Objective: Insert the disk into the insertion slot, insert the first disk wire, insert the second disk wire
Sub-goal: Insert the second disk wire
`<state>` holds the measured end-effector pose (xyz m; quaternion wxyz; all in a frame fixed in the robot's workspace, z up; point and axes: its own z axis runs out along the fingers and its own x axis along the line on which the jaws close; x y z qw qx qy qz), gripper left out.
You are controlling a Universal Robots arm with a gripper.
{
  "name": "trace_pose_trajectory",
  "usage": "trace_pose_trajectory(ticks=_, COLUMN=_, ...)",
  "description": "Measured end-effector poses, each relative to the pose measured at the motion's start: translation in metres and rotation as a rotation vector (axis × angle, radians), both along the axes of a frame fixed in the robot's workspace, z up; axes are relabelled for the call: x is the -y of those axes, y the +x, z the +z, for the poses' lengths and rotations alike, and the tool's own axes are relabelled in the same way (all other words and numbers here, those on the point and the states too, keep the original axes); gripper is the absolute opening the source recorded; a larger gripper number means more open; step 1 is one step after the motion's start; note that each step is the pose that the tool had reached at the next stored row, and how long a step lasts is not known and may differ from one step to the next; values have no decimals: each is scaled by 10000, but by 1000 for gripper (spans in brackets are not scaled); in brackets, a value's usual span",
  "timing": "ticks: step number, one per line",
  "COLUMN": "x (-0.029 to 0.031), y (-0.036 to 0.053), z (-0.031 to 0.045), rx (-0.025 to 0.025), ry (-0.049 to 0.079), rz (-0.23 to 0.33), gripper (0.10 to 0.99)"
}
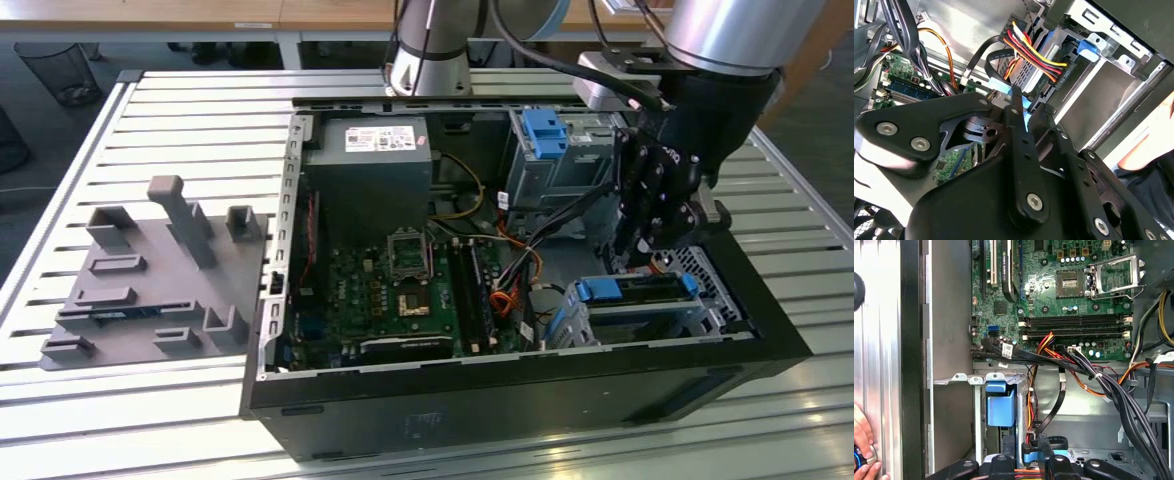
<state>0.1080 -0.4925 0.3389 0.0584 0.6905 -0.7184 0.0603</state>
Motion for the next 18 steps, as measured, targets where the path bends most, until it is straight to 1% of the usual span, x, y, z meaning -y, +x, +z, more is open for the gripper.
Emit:
trace_pose_trajectory(ticks=5, x=-1, y=0, z=-1, rx=0, ry=-1, rz=0, gripper=325)
trace_pose_trajectory(ticks=6, x=0, y=0, z=-1, rx=0, ry=-1, rz=0, gripper=306)
trace_pose_trajectory(ticks=7, x=-1, y=0, z=0, rx=0, ry=-1, rz=0, gripper=243)
trace_pose_trajectory(ticks=8, x=-1, y=0, z=-1, rx=0, ry=-1, rz=0, gripper=243)
trace_pose_trajectory(ticks=9, x=-1, y=0, z=-1, rx=0, ry=1, rz=0, gripper=180)
trace_pose_trajectory(ticks=10, x=-1, y=0, z=-2, rx=0, ry=1, rz=0, gripper=145)
trace_pose_trajectory(ticks=15, x=-1, y=0, z=-1, rx=0, ry=8, rz=0, gripper=145)
trace_pose_trajectory(ticks=16, x=5, y=0, z=-1, rx=1, ry=25, rz=0, gripper=145)
trace_pose_trajectory(ticks=18, x=24, y=0, z=0, rx=0, ry=104, rz=-1, gripper=145)
